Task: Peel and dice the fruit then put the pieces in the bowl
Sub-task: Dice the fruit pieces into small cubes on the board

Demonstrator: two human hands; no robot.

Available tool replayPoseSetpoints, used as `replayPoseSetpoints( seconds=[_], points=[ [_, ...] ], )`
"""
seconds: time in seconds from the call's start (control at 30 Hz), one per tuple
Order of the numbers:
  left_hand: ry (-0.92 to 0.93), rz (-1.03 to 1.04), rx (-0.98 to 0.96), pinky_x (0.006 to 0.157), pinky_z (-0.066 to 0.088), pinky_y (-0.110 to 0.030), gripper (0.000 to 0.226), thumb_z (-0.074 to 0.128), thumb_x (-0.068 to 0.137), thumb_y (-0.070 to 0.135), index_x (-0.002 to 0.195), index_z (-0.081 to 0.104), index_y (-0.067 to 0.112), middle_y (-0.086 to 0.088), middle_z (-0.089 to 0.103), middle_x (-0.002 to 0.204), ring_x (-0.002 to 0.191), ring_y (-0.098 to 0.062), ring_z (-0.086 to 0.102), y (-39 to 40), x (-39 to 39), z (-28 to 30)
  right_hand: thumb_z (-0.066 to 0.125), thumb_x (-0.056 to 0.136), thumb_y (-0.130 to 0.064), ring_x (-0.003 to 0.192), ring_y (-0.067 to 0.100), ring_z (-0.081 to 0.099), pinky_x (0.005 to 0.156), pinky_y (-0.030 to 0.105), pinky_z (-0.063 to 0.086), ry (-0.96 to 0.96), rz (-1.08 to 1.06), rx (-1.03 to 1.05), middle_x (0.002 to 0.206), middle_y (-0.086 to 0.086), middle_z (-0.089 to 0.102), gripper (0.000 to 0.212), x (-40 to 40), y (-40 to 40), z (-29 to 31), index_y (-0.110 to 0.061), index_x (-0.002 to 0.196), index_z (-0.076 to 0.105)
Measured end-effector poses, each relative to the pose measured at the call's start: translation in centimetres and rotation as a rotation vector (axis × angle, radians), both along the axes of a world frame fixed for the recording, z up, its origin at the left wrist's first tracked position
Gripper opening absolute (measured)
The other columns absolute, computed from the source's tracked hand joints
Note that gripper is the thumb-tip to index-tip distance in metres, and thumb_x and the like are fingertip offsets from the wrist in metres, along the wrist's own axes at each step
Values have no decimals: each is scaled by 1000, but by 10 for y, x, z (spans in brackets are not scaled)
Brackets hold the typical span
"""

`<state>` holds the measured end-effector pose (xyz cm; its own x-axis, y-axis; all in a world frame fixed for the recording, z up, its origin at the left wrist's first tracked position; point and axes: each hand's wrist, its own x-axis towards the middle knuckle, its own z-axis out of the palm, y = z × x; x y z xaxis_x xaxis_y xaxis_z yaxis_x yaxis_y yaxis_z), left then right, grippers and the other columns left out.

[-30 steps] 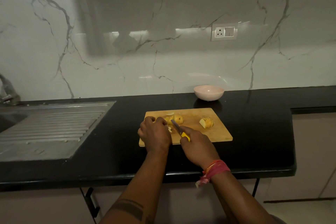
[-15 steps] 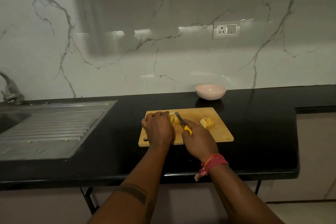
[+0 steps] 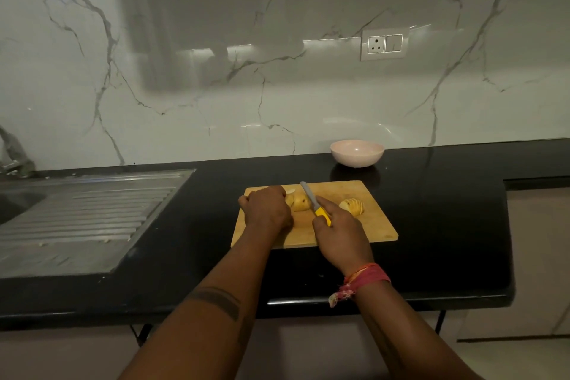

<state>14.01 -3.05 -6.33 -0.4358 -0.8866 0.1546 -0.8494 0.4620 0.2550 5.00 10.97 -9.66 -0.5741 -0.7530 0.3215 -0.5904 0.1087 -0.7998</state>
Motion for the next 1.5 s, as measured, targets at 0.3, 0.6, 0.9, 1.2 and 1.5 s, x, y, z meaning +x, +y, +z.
replayPoseSetpoints(
  seconds=[0.3,0.6,0.9,1.2,1.5],
  points=[
    [538,85,-66,83,41,-29,27,58,100,19,122,65,32,5,69,117,110,-19,59,-7,3,-7,49,102,-27,82,1,56,66,14,42,-68,-19,-55,126,-6,66,45,0,4,0,-32,146,51],
    [595,-244,-126,100,47,-27,33,57,100,12,130,67,19,-1,67,128,115,-15,62,42,-14,-6,48,103,-25,86,7,57,63,17,42,-135,-106,-90,128,-3,63,45,-8,21,4,-31,147,49],
    [382,-387,-150,81,52,-35,25,59,92,7,107,72,21,-4,66,106,94,-22,63,61,-16,-36,47,102,-27,96,13,61,70,21,45,-96,-82,31,139,-1,59,47,-14,25,7,-31,149,48],
    [414,-360,-101,85,47,-26,18,62,96,23,109,75,20,2,68,111,100,-15,62,58,-2,-41,48,100,-25,105,20,61,73,25,45,-20,-119,22,139,4,59,46,-14,34,0,-26,147,52],
    [324,-376,-155,87,51,-41,27,68,92,44,110,74,24,4,65,104,97,-17,57,59,-8,-40,50,101,-28,84,12,62,56,21,42,37,-101,55,117,-1,68,46,-9,38,0,-35,146,50]
  ],
)
